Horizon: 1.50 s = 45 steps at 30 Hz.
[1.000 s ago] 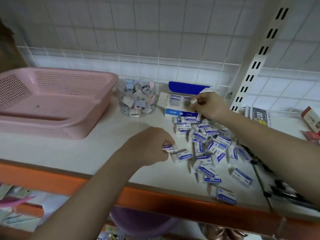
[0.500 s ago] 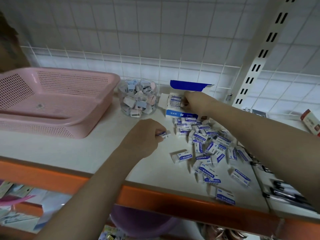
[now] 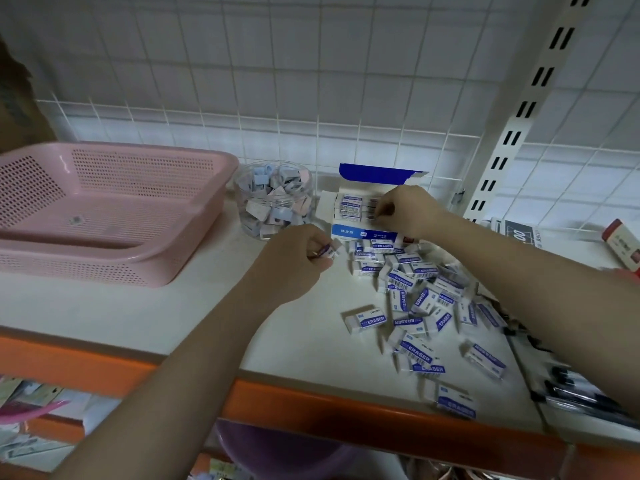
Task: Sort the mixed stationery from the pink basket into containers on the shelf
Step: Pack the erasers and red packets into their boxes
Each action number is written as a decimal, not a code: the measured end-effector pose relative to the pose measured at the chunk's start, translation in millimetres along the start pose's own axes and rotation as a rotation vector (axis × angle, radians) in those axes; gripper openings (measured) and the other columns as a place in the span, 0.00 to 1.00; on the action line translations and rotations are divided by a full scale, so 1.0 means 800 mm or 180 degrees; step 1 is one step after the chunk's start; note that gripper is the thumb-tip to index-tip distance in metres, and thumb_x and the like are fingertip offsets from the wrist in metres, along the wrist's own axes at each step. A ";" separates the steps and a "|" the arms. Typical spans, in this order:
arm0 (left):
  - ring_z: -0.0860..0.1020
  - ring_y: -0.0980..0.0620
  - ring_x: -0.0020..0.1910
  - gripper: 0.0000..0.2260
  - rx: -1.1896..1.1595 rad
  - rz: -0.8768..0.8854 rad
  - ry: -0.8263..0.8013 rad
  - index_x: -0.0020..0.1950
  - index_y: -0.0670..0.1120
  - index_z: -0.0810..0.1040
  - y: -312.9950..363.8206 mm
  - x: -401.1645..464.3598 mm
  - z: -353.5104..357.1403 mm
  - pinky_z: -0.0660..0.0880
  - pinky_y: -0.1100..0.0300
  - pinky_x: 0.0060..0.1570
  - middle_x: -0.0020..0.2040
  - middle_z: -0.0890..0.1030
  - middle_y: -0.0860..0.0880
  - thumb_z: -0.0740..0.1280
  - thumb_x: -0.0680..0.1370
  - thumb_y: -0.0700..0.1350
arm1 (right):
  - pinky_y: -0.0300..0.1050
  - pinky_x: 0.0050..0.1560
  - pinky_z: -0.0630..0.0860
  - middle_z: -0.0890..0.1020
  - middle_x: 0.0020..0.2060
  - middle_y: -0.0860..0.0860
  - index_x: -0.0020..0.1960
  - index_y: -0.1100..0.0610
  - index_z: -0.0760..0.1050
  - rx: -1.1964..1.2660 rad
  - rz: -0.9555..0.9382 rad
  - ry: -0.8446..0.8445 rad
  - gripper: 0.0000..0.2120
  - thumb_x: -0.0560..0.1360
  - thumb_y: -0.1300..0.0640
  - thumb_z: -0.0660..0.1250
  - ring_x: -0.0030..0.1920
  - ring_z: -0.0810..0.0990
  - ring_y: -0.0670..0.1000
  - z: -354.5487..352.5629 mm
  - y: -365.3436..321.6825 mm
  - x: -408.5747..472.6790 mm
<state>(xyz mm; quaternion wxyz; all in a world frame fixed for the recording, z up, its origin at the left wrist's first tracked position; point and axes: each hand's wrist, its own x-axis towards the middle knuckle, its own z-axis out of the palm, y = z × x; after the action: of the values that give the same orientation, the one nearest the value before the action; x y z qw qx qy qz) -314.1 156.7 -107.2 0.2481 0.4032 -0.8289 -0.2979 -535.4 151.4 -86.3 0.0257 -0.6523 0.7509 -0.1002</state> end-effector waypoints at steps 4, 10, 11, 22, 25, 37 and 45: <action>0.76 0.64 0.36 0.12 -0.0108 0.0231 0.0023 0.56 0.40 0.80 0.014 0.034 0.002 0.69 0.80 0.35 0.46 0.81 0.50 0.72 0.73 0.39 | 0.43 0.49 0.78 0.84 0.46 0.50 0.50 0.55 0.82 0.0295 0.0011 -0.0052 0.08 0.77 0.60 0.64 0.44 0.81 0.49 -0.024 0.004 -0.052; 0.75 0.60 0.36 0.08 -0.0014 0.0496 0.0235 0.53 0.40 0.82 0.037 0.088 0.029 0.68 0.76 0.38 0.47 0.84 0.45 0.68 0.76 0.41 | 0.25 0.42 0.69 0.83 0.46 0.42 0.51 0.51 0.82 0.0593 -0.0033 -0.0083 0.07 0.76 0.56 0.66 0.48 0.80 0.43 -0.036 0.009 -0.140; 0.75 0.59 0.36 0.09 -0.0018 0.0552 0.0244 0.54 0.39 0.81 0.040 0.095 0.033 0.69 0.76 0.39 0.47 0.83 0.44 0.68 0.76 0.40 | 0.26 0.42 0.69 0.83 0.47 0.43 0.52 0.51 0.82 0.0637 -0.0012 -0.0064 0.08 0.76 0.56 0.66 0.47 0.80 0.43 -0.034 0.008 -0.151; 0.77 0.51 0.35 0.11 -0.0064 0.0528 -0.0059 0.47 0.39 0.76 0.037 0.157 0.059 0.75 0.63 0.36 0.37 0.77 0.45 0.74 0.71 0.43 | 0.32 0.53 0.70 0.81 0.52 0.45 0.55 0.50 0.81 0.0812 -0.0400 -0.0040 0.11 0.75 0.60 0.67 0.51 0.77 0.44 -0.009 0.012 -0.202; 0.74 0.59 0.34 0.11 0.0324 0.0743 -0.0063 0.47 0.43 0.78 0.034 0.166 0.063 0.69 0.66 0.34 0.40 0.79 0.48 0.72 0.74 0.49 | 0.25 0.52 0.64 0.80 0.55 0.45 0.59 0.50 0.79 0.0580 -0.0530 -0.0013 0.16 0.75 0.63 0.67 0.55 0.76 0.45 -0.005 0.015 -0.208; 0.75 0.52 0.43 0.14 0.1369 0.0783 -0.0277 0.51 0.42 0.79 0.030 0.178 0.065 0.67 0.62 0.38 0.48 0.81 0.46 0.73 0.72 0.50 | 0.44 0.47 0.76 0.82 0.45 0.48 0.52 0.53 0.78 -0.0021 -0.0942 0.0588 0.15 0.75 0.52 0.55 0.46 0.78 0.52 0.007 0.013 -0.208; 0.78 0.52 0.48 0.08 0.1464 0.1191 -0.0233 0.53 0.44 0.83 0.035 0.164 0.063 0.71 0.62 0.45 0.51 0.83 0.49 0.66 0.77 0.42 | 0.41 0.43 0.77 0.75 0.49 0.44 0.54 0.43 0.64 0.2027 0.0246 0.1550 0.11 0.79 0.58 0.59 0.44 0.81 0.44 -0.002 0.008 -0.231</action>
<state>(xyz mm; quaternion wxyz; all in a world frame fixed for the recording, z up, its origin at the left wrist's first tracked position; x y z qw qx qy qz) -434.0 78.4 -100.3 0.1708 0.2780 -0.9430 -0.0657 -514.9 334.1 -103.3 0.0516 -0.5401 0.6903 -0.4785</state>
